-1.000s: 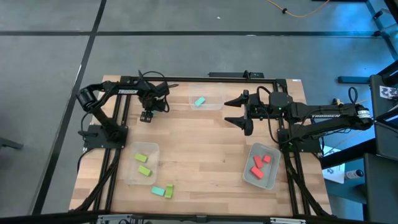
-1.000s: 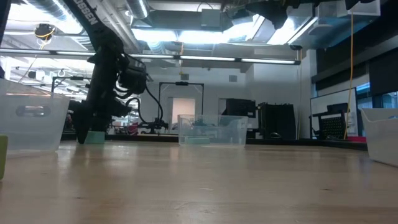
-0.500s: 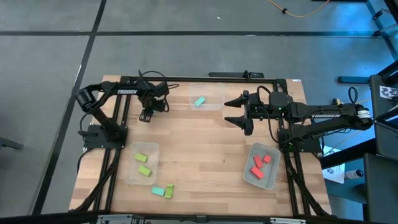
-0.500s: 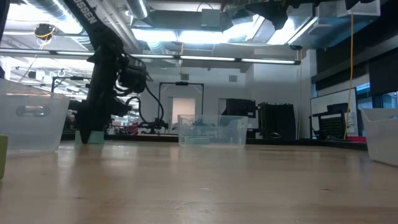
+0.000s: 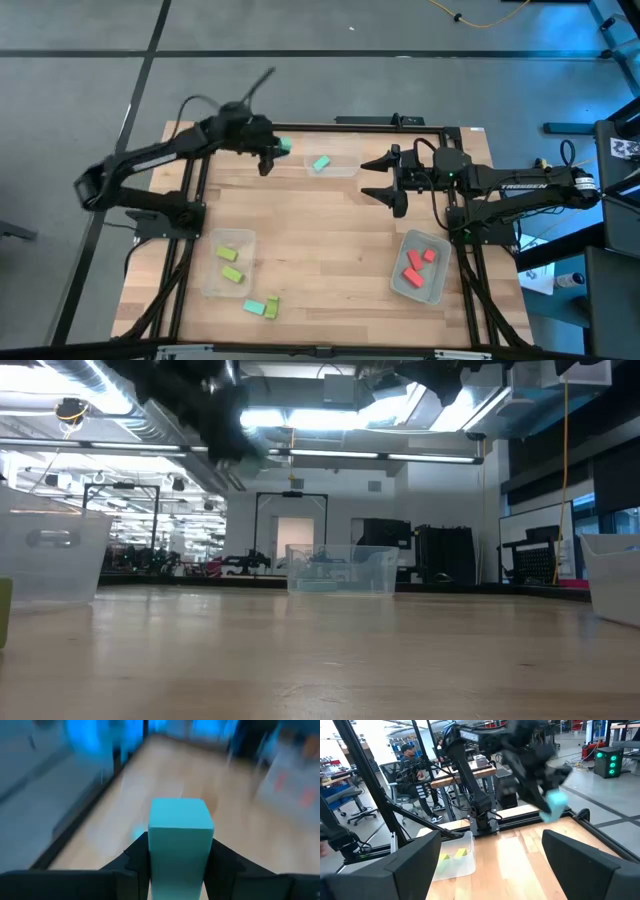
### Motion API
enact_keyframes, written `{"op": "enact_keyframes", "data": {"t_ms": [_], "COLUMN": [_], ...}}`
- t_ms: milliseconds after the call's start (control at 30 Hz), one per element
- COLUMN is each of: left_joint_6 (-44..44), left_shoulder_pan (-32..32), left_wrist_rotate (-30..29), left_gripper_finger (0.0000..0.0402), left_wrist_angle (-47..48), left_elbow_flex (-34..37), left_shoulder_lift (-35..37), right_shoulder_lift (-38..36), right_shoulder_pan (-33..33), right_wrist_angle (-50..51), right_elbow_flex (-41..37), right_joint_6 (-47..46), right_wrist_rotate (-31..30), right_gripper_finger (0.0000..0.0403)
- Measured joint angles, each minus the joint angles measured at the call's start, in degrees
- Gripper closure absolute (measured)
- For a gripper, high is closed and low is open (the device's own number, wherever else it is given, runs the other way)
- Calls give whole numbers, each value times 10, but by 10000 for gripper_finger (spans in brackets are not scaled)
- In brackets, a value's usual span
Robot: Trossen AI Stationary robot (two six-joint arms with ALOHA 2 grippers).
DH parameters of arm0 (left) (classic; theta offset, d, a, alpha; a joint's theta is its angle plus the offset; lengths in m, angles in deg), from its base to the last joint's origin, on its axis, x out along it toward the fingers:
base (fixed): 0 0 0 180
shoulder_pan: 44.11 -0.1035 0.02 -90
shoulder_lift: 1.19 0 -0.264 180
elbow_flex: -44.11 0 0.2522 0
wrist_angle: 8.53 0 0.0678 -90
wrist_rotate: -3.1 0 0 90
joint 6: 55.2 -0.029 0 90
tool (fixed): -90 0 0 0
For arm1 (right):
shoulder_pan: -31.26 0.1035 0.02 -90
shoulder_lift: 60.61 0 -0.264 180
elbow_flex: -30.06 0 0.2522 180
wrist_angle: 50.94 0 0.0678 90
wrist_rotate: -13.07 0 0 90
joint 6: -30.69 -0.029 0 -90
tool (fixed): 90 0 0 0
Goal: Sort & place blocks by color
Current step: Put the top blue block into the top transparent bin
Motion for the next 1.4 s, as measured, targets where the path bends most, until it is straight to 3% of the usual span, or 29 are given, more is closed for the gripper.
{"op": "enact_keyframes", "data": {"t_ms": [200, 367, 533, 700, 1400], "left_joint_6": [128, 138, 134, 123, 105], "left_shoulder_pan": [133, 242, 310, 329, 305], "left_wrist_rotate": [-97, -146, -202, -238, -216], "left_gripper_finger": [281, 281, 281, 281, 281], "left_wrist_angle": [-269, -354, -368, -369, -360], "left_elbow_flex": [88, 117, 117, 117, 107], "left_shoulder_lift": [71, 73, 72, 72, 64], "right_shoulder_lift": [0, 0, 0, 0, 0], "right_shoulder_pan": [0, 0, 0, 0, 0], "right_wrist_angle": [-9, -9, -9, -9, -9], "right_elbow_flex": [0, 0, 0, 0, 0], "right_joint_6": [-1, -1, -1, 0, -7], "right_wrist_rotate": [-18, -17, -13, -14, -3], "right_gripper_finger": [52, 52, 52, 52, 52]}}
